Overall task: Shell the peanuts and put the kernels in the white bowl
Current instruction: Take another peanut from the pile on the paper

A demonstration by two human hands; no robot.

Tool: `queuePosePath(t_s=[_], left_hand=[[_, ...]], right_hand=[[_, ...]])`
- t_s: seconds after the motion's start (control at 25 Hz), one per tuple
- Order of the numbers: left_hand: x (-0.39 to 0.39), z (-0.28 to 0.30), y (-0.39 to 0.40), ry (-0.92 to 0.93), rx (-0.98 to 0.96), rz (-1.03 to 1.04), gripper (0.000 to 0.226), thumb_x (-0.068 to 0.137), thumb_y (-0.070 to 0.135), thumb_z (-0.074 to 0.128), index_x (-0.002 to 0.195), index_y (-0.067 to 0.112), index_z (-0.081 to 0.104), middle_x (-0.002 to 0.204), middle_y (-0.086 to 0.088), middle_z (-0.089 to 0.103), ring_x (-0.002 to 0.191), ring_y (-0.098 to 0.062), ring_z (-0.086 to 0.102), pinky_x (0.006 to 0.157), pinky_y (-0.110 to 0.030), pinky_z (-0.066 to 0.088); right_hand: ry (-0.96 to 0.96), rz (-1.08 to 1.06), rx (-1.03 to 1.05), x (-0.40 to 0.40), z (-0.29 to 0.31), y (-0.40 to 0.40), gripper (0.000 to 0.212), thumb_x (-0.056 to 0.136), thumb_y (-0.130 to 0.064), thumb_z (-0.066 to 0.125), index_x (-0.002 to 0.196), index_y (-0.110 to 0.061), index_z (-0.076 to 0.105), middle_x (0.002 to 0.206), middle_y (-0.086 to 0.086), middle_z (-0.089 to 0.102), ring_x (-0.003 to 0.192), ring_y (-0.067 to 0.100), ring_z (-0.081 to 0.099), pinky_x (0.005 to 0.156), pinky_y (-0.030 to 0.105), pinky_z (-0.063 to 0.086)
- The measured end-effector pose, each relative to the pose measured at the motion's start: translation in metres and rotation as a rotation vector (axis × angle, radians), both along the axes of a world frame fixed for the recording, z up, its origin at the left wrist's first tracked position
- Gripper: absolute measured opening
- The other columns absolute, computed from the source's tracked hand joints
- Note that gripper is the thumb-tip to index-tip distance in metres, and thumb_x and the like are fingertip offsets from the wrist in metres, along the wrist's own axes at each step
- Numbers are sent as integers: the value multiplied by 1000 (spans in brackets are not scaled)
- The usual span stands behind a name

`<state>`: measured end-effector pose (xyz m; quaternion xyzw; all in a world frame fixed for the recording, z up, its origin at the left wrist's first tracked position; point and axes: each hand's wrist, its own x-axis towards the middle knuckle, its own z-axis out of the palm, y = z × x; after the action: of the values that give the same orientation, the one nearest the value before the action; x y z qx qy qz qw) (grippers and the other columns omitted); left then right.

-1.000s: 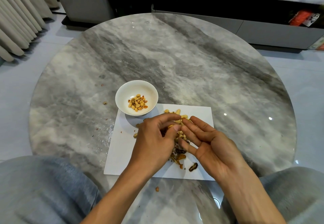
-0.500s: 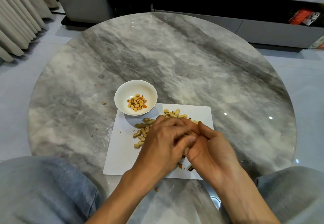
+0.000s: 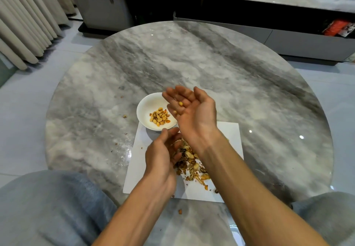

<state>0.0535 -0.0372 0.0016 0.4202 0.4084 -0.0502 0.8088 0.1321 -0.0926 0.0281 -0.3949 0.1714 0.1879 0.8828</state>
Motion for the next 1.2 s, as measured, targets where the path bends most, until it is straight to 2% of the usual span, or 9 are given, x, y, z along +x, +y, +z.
queuePosePath(t_s=[0.12,0.24,0.44,0.56,0.68,0.76,0.96,1.08,1.2], left_hand=[[1,0,5,3,7,20,36,104,31,47,92,14,77,84,1,76,81,-13,66,72,-27,46],[0,-1,4,21,35,-29,27,100,29,54,97,15,77,100,-1,77,94,-13,67,81,-29,48],[-1,2,-2,-27,55,-174,20,95,22,60,104,17,76,105,0,76,93,-12,67,82,-30,48],[-2,2,-6,-69,116,-242,19,96,21,59,106,16,75,106,-1,76,98,-13,67,85,-31,49],[-5,2,-5,-89,143,-287,20,97,18,58,109,14,74,105,-1,77,96,-14,67,86,-31,50],[-6,2,-3,-103,166,-313,20,97,16,57,107,15,74,103,-1,77,92,-14,67,86,-32,50],[-7,2,-6,-248,445,-551,20,92,12,65,98,26,77,93,8,76,86,-3,68,75,-17,53],[-8,5,-7,-384,554,-616,24,87,8,72,101,26,78,88,9,75,81,-2,68,77,-19,57],[-6,7,-5,-499,563,-625,20,84,6,76,100,18,79,88,5,76,81,-10,71,78,-25,59]], right_hand=[[-116,81,-80,4,-8,13,53,105,-30,29,110,5,68,116,23,70,117,29,65,96,31,47],[-220,9,-241,1,-2,-24,50,105,-32,32,103,-3,71,115,13,73,117,22,65,104,37,44],[-125,35,-1147,-68,-8,-128,16,98,-21,57,100,-17,72,85,3,75,71,9,67,70,29,55],[-77,369,-1600,-93,-43,-142,11,92,-31,64,99,-23,66,88,-2,69,76,14,63,64,32,50],[-123,475,-1788,-92,-65,-131,12,92,-32,63,94,-20,62,90,-1,66,76,16,59,62,32,50],[-204,447,-1778,-89,-68,-127,10,95,-28,62,92,-19,64,88,0,67,72,13,58,61,31,50],[-253,174,-924,-91,-45,-113,9,93,-9,67,93,-13,74,79,6,75,71,21,70,66,33,60],[-216,147,-650,-88,-32,-110,16,89,-12,65,97,-12,79,81,12,72,72,22,66,72,32,58],[-170,63,-484,-86,-22,-108,17,80,-20,66,87,-9,77,71,14,67,62,20,61,64,29,58]])
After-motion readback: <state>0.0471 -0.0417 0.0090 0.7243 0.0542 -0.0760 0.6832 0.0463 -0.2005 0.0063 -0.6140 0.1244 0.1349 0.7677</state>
